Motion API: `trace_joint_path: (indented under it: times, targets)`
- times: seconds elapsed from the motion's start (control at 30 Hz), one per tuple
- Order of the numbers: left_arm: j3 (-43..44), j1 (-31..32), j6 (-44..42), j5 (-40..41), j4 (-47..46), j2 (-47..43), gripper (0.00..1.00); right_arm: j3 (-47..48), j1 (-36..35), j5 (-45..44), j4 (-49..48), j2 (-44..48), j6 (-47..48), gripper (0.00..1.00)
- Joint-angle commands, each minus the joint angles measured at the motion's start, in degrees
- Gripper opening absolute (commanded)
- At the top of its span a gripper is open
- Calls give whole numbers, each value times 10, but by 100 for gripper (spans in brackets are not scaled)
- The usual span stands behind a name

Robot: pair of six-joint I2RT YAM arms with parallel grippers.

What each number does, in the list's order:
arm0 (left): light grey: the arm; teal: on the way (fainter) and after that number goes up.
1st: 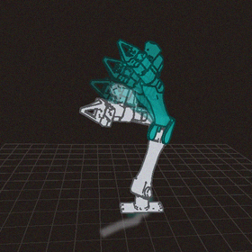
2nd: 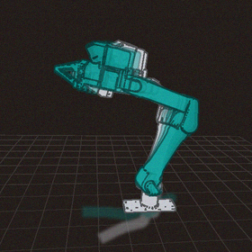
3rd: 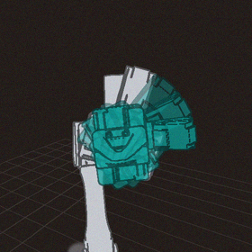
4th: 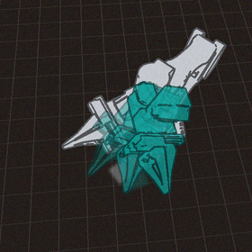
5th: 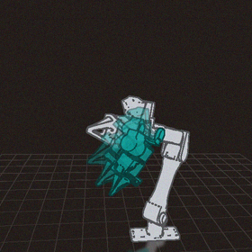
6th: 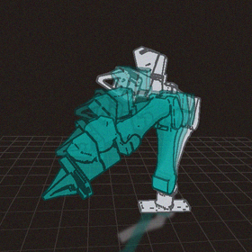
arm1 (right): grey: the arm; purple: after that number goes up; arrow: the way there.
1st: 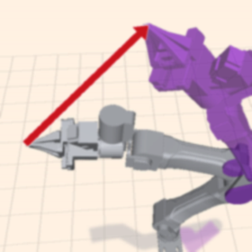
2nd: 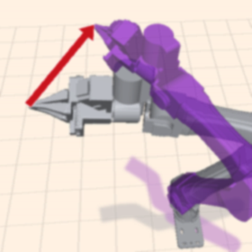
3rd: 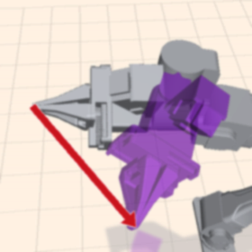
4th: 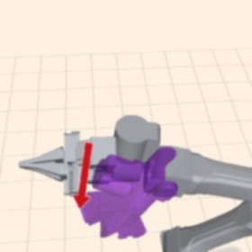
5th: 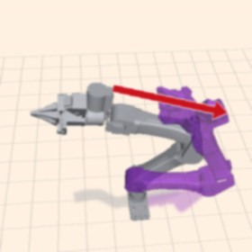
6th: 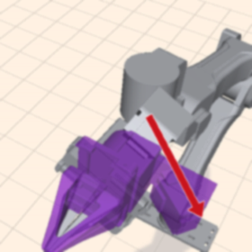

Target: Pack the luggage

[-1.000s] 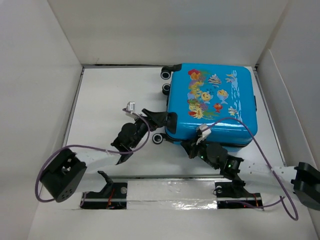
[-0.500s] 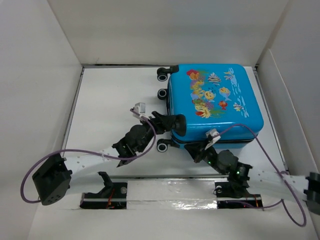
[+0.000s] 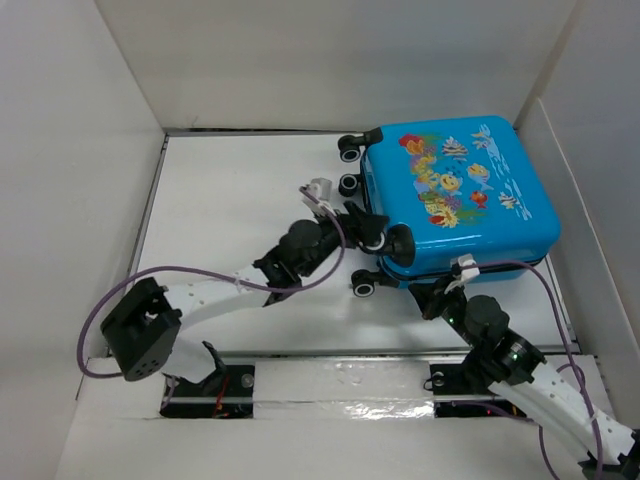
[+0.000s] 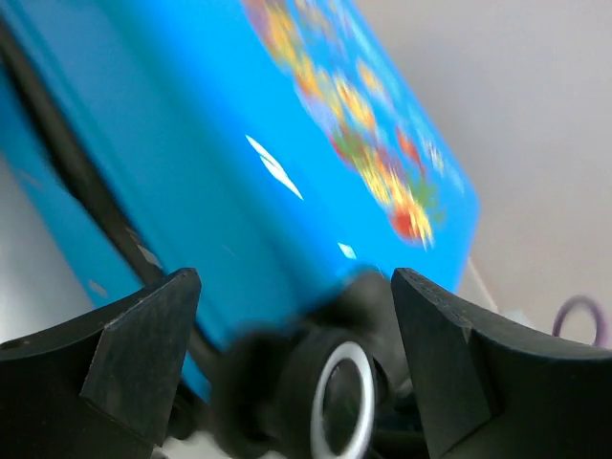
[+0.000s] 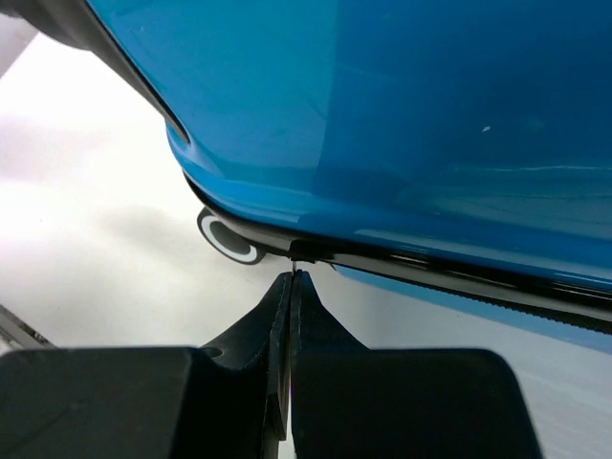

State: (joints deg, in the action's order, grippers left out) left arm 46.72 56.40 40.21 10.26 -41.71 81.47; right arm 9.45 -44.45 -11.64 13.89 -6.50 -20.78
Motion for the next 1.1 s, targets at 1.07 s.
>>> trace_joint_path:
  times: [1.07]
  targets:
    - [726, -302, -573, -367, 453, 476, 99, 39, 2, 91, -24, -4, 11, 0]
